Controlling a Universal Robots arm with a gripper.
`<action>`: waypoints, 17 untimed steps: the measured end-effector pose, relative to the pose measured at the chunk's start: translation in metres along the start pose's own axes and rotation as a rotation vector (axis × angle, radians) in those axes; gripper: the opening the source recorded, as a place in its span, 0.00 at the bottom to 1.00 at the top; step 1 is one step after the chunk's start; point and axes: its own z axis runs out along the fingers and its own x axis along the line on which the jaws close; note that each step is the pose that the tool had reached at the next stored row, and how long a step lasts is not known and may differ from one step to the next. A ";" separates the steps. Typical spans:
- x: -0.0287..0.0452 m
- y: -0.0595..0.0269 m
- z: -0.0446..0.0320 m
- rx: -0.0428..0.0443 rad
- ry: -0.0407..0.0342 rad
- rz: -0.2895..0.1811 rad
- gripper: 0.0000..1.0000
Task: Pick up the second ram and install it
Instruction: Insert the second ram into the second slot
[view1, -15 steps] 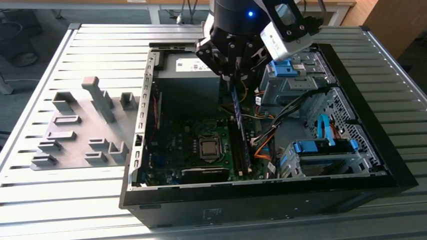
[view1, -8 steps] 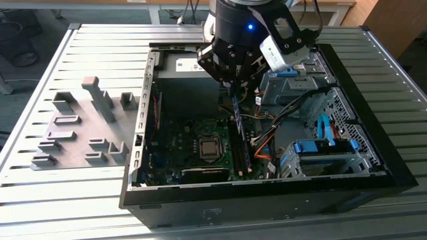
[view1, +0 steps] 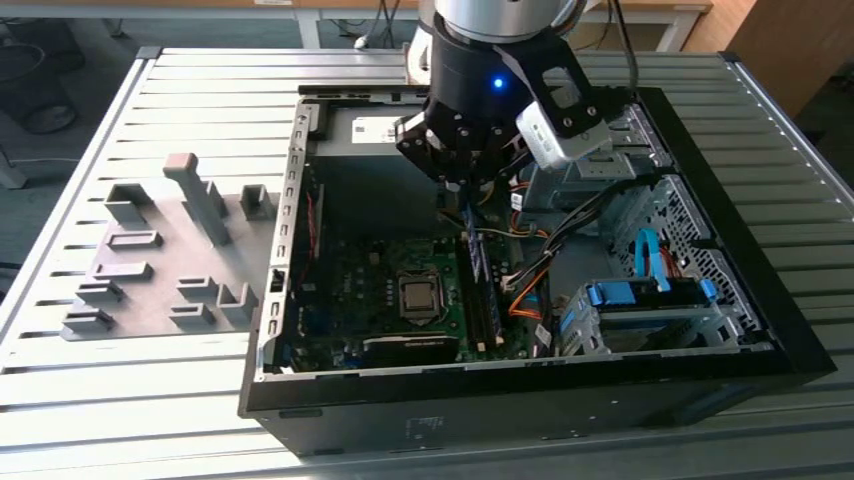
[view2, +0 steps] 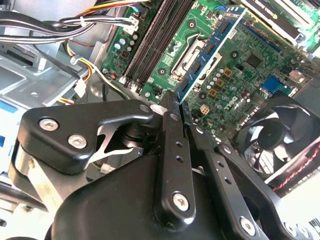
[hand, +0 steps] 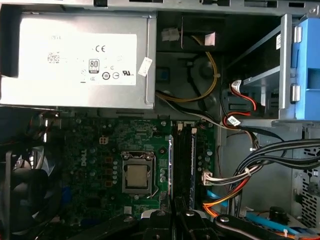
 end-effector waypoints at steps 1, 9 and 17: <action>-0.0005 0.0000 0.0018 0.0000 0.0001 0.000 0.14; -0.0059 0.0000 0.0145 -0.0001 0.0014 0.000 0.14; -0.0061 0.0000 0.0157 -0.0004 0.0066 0.000 0.14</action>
